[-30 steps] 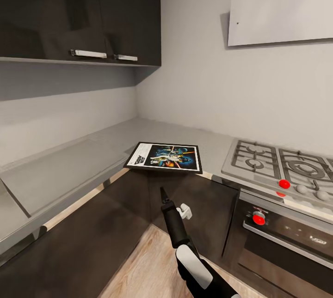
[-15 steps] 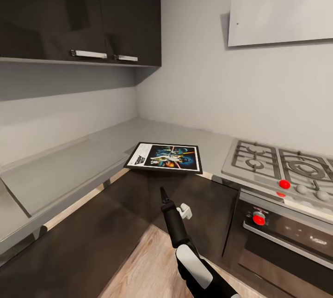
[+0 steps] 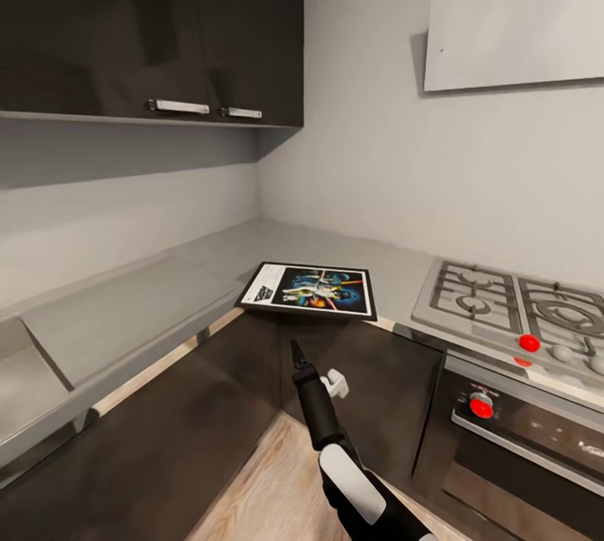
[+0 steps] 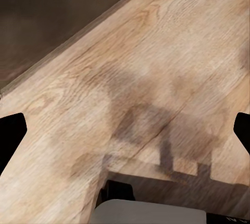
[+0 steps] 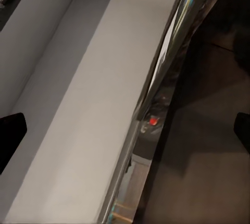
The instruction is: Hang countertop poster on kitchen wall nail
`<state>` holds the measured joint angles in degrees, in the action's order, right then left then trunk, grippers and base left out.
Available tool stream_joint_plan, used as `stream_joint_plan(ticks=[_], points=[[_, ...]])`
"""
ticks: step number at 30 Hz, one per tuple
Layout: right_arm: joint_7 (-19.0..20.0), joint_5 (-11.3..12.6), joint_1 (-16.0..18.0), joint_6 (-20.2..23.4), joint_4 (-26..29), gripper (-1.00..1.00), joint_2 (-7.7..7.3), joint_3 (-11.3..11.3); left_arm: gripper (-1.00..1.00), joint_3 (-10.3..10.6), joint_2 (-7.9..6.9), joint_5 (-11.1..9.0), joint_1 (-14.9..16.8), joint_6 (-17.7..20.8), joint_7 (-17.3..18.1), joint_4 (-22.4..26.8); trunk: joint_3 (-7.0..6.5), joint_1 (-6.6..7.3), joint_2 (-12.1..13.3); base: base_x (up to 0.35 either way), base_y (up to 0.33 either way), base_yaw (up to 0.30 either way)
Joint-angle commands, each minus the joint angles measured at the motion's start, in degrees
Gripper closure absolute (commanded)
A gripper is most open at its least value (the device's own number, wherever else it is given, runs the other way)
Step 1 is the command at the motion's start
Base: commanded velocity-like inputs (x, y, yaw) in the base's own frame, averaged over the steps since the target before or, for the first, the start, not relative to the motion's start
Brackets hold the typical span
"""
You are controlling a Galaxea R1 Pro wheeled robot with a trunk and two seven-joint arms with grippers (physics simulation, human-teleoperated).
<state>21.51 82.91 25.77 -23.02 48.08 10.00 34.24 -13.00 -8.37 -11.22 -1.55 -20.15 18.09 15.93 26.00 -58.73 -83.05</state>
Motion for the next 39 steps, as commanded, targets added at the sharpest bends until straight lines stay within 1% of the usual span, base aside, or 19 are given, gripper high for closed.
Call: stream_joint_plan(ticks=[1,7,9,10,12,18,31,39], points=[[0.37,0.58,0.08,-0.31,-0.09,-1.00,0.00,0.21,-1.00,-0.19,0.01,-0.56,-0.04,0.14,0.54,0.07,0.00,0.00,-0.03,0.000,0.000,0.055],[0.37,0.52,0.14,-0.59,0.54,-1.00,0.00,0.16,-1.00,-0.16,0.02,-0.59,-0.04,0.18,0.54,0.07,-0.11,0.00,-0.03,0.000,0.000,0.023],[0.34,0.53,0.82,-0.67,0.67,-1.00,0.00,0.14,-1.00,-0.13,0.02,-0.62,-0.04,0.17,0.54,0.12,-0.11,0.00,-0.03,0.000,0.000,0.004],[0.15,0.60,2.06,-0.69,0.53,-1.00,0.00,0.14,-1.00,-0.12,0.02,-0.63,-0.04,0.18,0.54,0.16,-0.12,0.00,-0.03,0.000,0.000,0.002],[-0.37,0.66,3.41,-0.70,0.37,-1.00,0.00,0.13,-1.00,-0.11,0.02,-0.64,-0.04,0.19,0.54,0.20,-0.12,0.00,-0.03,0.013,0.000,0.002],[-1.35,0.70,4.71,-0.64,-0.31,-1.00,0.00,0.13,-1.00,-0.10,0.02,-0.65,-0.04,0.20,0.54,0.18,-0.12,0.00,-0.03,0.162,0.000,0.001],[-1.55,0.54,5.07,-0.71,-1.24,-1.00,0.00,0.07,-1.00,-0.10,0.02,-0.57,-0.04,0.20,0.54,0.08,-0.12,0.00,-0.03,0.073,0.000,0.000],[-1.56,0.56,5.08,-0.70,-3.55,-1.00,0.00,-0.29,-1.00,-0.10,0.02,-0.56,-0.04,0.20,0.54,0.07,-0.12,0.00,-0.03,0.053,0.000,0.000]])
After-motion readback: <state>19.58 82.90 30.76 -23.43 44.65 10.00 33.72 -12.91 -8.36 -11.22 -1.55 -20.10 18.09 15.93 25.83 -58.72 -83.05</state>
